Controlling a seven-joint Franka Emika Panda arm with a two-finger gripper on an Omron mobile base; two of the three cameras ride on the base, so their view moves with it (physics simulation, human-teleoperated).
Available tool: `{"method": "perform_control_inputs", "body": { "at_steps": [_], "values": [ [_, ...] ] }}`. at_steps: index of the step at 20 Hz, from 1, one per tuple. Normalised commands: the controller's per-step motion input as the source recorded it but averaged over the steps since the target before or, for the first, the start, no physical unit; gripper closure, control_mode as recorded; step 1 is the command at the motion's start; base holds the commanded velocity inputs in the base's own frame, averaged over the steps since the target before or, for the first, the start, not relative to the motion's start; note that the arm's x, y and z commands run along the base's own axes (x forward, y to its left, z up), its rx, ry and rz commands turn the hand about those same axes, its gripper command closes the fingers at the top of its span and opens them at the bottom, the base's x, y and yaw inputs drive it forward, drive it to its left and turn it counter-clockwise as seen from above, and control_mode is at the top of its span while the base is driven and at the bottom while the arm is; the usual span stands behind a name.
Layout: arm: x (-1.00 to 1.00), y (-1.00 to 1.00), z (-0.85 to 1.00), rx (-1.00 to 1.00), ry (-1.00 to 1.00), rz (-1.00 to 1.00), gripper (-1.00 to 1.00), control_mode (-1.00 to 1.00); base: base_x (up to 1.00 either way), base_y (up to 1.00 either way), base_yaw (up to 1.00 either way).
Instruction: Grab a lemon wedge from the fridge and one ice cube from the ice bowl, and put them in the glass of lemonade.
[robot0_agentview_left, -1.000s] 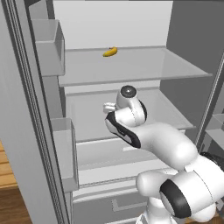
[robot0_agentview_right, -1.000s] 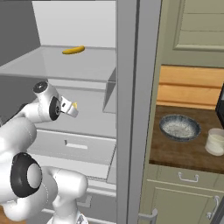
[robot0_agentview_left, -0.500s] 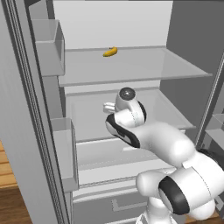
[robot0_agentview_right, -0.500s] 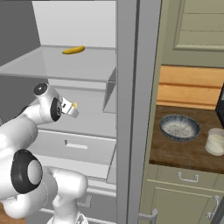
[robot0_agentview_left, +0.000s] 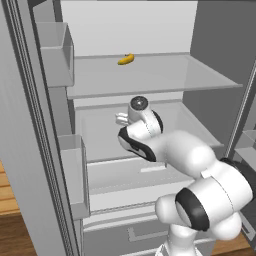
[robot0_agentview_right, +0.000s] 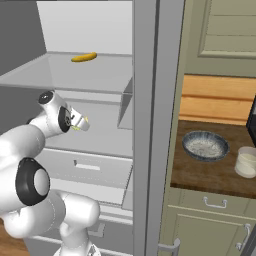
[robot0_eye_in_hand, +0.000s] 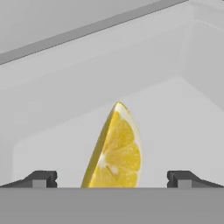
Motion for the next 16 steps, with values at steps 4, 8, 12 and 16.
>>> {"method": "perform_control_inputs", "body": {
  "at_steps": [4, 8, 12, 16],
  "values": [
    [0.00, 0.00, -0.06, 0.00, 0.06, -0.02, -1.00, -1.00, 0.00, 0.00, 0.00],
    [0.00, 0.00, -0.33, 0.00, 0.04, -0.01, -1.00, -1.00, 0.00, 0.00, 0.00],
    [0.01, -0.02, -0.25, 0.00, 0.00, -0.01, -1.00, -1.00, 0.00, 0.00, 0.00],
    [0.00, -0.03, -0.02, 0.00, 0.00, -0.01, -1.00, -1.00, 0.00, 0.00, 0.00]
  ]
}}
